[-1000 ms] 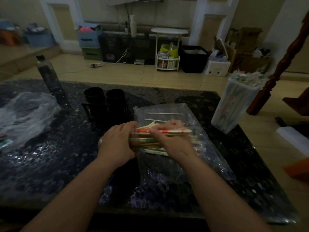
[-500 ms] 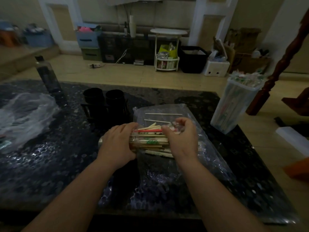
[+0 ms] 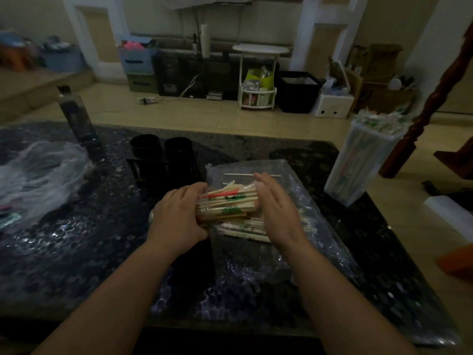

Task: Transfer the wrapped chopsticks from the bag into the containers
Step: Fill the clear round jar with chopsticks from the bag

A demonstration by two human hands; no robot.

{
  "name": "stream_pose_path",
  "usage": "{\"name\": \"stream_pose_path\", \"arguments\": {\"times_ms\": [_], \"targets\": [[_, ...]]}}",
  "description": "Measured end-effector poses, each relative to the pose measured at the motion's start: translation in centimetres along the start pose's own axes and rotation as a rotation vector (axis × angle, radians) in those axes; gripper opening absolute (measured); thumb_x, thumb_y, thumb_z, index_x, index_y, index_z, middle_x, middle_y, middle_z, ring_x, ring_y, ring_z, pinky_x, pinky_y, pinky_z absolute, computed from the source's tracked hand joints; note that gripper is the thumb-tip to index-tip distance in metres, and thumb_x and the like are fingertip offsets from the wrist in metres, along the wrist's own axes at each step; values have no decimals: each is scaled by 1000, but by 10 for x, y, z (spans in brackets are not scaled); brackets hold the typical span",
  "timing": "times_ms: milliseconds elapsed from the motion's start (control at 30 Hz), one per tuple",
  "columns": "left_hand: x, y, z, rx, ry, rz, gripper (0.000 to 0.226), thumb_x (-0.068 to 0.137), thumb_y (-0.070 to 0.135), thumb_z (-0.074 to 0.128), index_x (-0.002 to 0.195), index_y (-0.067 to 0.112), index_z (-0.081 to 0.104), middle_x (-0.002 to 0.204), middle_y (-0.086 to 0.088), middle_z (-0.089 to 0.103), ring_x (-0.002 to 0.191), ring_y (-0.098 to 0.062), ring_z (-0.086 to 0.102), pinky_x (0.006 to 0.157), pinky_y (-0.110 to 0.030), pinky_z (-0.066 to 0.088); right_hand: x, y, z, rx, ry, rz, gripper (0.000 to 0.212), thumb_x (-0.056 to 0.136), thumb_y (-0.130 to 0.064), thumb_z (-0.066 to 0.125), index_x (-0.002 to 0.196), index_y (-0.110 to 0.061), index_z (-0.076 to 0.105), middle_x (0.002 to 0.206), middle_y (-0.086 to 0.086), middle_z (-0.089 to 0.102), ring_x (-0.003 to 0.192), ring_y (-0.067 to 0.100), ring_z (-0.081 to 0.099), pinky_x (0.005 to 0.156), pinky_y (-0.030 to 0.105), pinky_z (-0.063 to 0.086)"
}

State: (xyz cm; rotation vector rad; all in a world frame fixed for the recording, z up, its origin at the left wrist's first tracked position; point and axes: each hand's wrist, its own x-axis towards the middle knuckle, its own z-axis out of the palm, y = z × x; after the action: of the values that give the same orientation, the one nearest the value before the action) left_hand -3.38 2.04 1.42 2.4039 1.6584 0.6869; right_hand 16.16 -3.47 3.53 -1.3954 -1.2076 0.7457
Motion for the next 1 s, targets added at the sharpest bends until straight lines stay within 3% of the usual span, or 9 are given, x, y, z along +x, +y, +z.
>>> {"name": "stream_pose_path", "arguments": {"times_ms": [67,133,200,300,500,667,767,900,1000], "targets": [[0,-1,0,-26,11,-47,92,54,38,85,135,30,42,128,1,55,115,-27,48,97,-40,42,-1,3,0,-13,90,43,24,103,-35,42,105,-33,65,112,-13,64,104,5,59,85,28,46],[1,-3,-1,-43,15,-95,94,53,40,87,134,31,41,127,1,54,114,-27,48,96,-42,43,2,9,-4,-120,123,128,28,101,-35,42,88,-22,63,90,-2,66,87,18,63,76,39,50],[2,-5,-1,-53,15,-136,99,52,39,89,136,31,39,128,1,53,116,-27,47,97,-43,43,8,14,-14,-278,23,210,27,96,-31,48,83,-13,63,83,6,67,77,28,65,71,46,54],[2,-5,-2,-62,13,-162,101,52,39,90,138,31,38,129,0,52,117,-28,46,98,-43,43,10,17,-28,-582,-252,318,17,90,-23,56,76,-16,64,73,5,69,61,19,63,60,31,52],[0,-2,-4,-82,4,-155,99,52,39,90,136,33,38,129,0,52,118,-27,46,99,-44,43,6,20,-35,-1096,-476,424,13,83,-19,63,90,-10,68,89,7,68,83,22,65,71,26,50],[-1,0,-5,-86,-5,-154,100,53,41,90,138,32,37,130,0,52,119,-27,46,99,-45,43,1,31,-36,-1327,-776,652,13,81,-22,71,75,-11,69,84,3,67,87,21,68,87,34,55],[-1,-2,-4,-94,1,-149,99,52,42,90,136,33,38,128,0,53,117,-26,47,97,-45,44,-2,51,-36,-1305,-679,651,22,79,-32,69,91,-14,69,106,6,69,100,24,66,94,39,52],[0,-2,-4,-99,1,-152,98,53,42,90,135,35,37,127,2,52,117,-26,47,98,-46,44,1,65,-29,-1165,-560,643,66,77,-67,52,124,-22,65,134,8,59,120,30,56,105,41,43],[0,-3,-4,-99,-4,-148,99,54,42,90,137,34,37,128,1,52,117,-26,47,97,-46,44,3,66,-24,-947,-443,625,65,99,-59,33,130,-9,60,139,16,54,127,32,51,104,35,40]]}}
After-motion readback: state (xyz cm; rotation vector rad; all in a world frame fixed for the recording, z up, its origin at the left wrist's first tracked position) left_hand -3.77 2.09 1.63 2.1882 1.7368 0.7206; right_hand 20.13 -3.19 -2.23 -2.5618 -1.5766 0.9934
